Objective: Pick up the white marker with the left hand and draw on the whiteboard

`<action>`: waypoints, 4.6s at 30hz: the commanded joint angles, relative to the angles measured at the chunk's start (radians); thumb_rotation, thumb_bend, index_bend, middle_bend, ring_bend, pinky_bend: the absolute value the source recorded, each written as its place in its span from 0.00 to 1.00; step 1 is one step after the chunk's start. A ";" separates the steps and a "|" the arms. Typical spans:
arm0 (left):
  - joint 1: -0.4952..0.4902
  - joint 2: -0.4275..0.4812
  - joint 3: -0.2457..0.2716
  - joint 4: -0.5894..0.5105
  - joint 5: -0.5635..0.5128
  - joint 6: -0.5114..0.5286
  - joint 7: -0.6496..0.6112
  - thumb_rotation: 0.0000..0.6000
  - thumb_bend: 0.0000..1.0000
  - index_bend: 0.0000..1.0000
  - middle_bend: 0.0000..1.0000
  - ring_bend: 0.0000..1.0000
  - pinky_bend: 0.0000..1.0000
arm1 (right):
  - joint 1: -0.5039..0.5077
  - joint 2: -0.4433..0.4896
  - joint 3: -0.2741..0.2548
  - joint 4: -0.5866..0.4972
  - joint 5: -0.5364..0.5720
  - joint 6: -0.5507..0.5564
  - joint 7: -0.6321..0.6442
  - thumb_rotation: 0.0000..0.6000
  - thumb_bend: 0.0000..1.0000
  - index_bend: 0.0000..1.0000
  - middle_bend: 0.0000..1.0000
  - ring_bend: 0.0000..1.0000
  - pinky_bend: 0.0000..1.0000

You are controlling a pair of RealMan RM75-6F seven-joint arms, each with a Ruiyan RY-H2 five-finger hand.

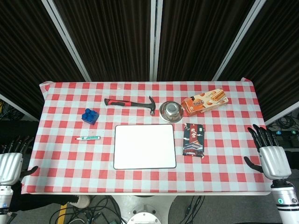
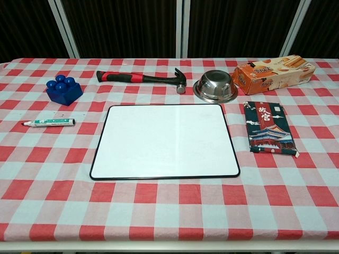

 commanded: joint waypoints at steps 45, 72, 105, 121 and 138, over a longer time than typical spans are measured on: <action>-0.548 -0.428 -0.168 0.219 -0.521 -0.514 0.644 1.00 0.21 0.42 0.43 0.79 1.00 | 0.001 0.022 0.019 0.014 0.038 -0.019 0.021 1.00 0.15 0.00 0.01 0.00 0.00; -0.633 -0.485 -0.120 0.247 -0.702 -0.521 0.689 1.00 0.32 0.46 0.47 0.82 1.00 | -0.003 0.022 0.016 0.018 0.060 -0.031 0.020 1.00 0.15 0.00 0.01 0.00 0.00; -0.643 -0.420 -0.182 0.170 -0.212 -0.555 -0.101 1.00 0.46 0.60 0.61 0.81 1.00 | 0.000 0.029 0.014 0.013 0.062 -0.041 0.020 1.00 0.15 0.00 0.01 0.00 0.00; -0.837 -0.636 -0.128 0.625 0.073 -0.631 -0.670 1.00 0.47 0.57 0.58 0.75 0.97 | -0.002 0.049 0.013 -0.010 0.067 -0.046 0.020 1.00 0.15 0.00 0.01 0.00 0.00; -0.921 -0.804 -0.125 0.896 0.054 -0.660 -0.861 1.00 0.47 0.56 0.57 0.74 0.97 | -0.003 0.058 0.016 -0.015 0.081 -0.051 0.014 1.00 0.15 0.00 0.01 0.00 0.00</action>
